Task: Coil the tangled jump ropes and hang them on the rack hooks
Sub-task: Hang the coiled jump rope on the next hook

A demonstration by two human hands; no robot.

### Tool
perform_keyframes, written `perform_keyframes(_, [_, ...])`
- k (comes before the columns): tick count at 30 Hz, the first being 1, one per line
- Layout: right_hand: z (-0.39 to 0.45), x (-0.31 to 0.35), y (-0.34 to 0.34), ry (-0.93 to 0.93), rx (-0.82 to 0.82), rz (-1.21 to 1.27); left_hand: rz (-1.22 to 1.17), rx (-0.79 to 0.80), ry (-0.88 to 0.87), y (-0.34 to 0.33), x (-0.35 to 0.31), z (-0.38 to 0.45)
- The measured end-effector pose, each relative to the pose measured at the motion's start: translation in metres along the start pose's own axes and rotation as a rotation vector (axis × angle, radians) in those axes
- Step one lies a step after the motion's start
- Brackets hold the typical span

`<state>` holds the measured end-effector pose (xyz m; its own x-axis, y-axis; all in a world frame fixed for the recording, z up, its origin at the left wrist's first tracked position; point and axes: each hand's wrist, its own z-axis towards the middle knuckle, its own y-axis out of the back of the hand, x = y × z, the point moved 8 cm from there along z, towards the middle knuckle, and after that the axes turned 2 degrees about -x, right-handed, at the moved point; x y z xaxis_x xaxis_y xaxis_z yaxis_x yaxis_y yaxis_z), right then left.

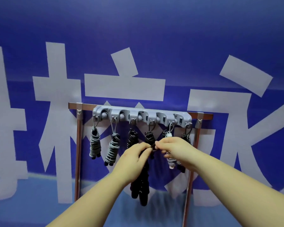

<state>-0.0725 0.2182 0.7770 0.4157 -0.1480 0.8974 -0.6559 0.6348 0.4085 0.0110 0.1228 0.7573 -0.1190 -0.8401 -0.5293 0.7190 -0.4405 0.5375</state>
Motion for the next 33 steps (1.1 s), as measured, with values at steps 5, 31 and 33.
perform_keyframes(5, [0.051, 0.021, 0.032, 0.122, -0.212, -0.177, -0.229, -0.157, 0.283, -0.006, 0.023, 0.045])
perform_keyframes(31, [0.157, -0.006, 0.064, -0.003, -0.49, -0.441, -0.188, -0.22, 0.546, -0.039, 0.069, 0.114])
perform_keyframes(33, [0.156, -0.006, 0.064, 0.013, -0.475, -0.438, -0.146, -0.198, 0.524, -0.04, 0.069, 0.115])
